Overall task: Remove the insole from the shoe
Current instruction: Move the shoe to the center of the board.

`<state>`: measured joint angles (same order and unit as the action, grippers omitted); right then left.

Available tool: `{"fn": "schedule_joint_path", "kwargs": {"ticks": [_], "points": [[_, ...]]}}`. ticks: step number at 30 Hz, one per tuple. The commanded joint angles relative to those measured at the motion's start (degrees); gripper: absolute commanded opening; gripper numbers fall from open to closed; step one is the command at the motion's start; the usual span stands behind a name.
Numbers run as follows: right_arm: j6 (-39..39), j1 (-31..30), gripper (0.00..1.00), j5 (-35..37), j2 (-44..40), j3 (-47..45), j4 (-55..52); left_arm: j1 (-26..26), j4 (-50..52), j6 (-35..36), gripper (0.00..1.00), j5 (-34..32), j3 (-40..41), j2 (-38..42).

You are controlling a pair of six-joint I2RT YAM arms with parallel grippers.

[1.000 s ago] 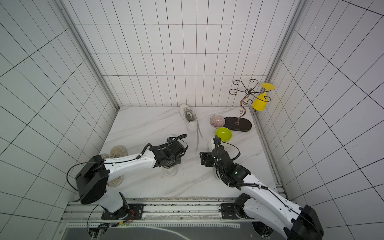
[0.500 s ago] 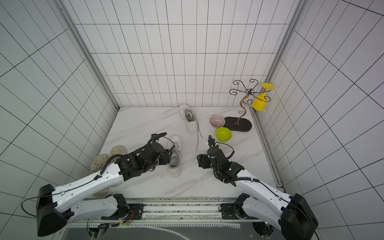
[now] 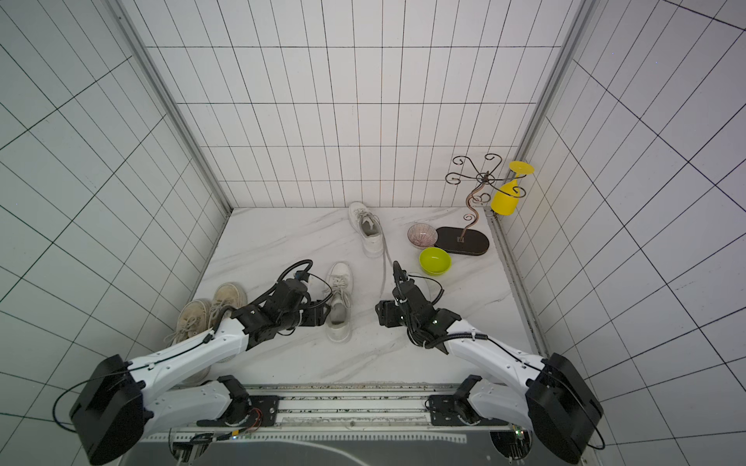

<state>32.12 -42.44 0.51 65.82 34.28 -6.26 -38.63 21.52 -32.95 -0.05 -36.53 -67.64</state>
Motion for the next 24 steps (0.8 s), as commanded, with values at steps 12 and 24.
{"fn": "schedule_joint_path", "kwargs": {"ticks": [12,24], "points": [[-1.62,-0.46,0.59,-1.57,3.08,4.31,5.60,-0.17,-9.30,10.07,0.37,2.38,-5.48,-13.56],[-5.31,1.15,0.65,-9.24,-7.19,-4.94,13.35,-7.04,-18.46,17.63,0.08,6.12,-2.59,-14.31]]}}
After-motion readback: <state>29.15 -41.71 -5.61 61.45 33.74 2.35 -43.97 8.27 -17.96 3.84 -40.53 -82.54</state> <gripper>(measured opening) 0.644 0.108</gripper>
